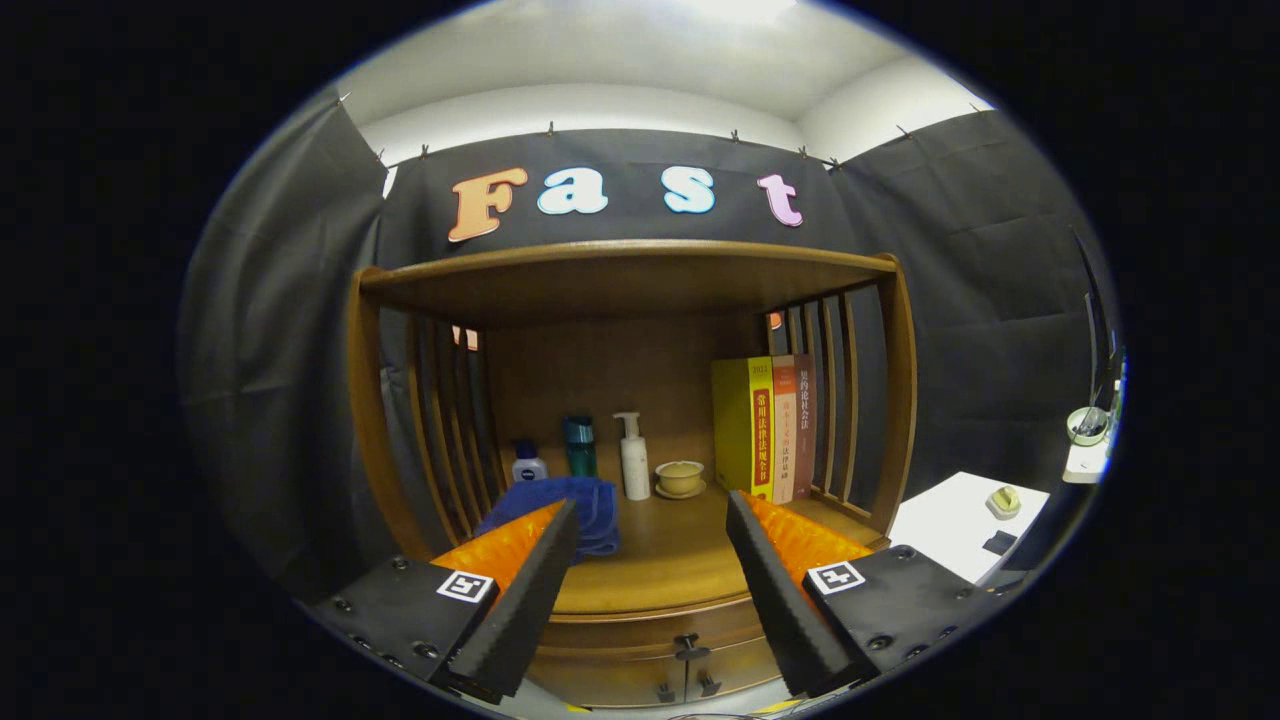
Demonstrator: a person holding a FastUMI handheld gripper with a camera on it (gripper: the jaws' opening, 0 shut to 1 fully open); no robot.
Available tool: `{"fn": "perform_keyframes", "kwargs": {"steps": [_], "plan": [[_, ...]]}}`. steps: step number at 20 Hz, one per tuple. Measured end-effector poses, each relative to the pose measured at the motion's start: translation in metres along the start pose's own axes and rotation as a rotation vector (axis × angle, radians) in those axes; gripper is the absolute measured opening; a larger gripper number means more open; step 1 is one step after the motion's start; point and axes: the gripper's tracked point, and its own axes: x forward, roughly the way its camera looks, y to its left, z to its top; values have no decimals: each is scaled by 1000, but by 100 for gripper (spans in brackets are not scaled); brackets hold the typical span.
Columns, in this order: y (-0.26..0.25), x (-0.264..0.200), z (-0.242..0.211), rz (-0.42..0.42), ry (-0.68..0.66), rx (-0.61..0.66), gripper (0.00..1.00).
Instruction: Pull open the drawer, take out the items inside it, and place them on the countertop above the cabinet.
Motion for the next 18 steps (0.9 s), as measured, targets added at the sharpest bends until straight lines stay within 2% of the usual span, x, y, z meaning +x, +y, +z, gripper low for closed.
{"fn": "perform_keyframes", "kwargs": {"steps": [10,18], "plan": [[-26,16,-105,-25,63,-27,99],[-38,13,-197,-30,177,-82,99]]}}
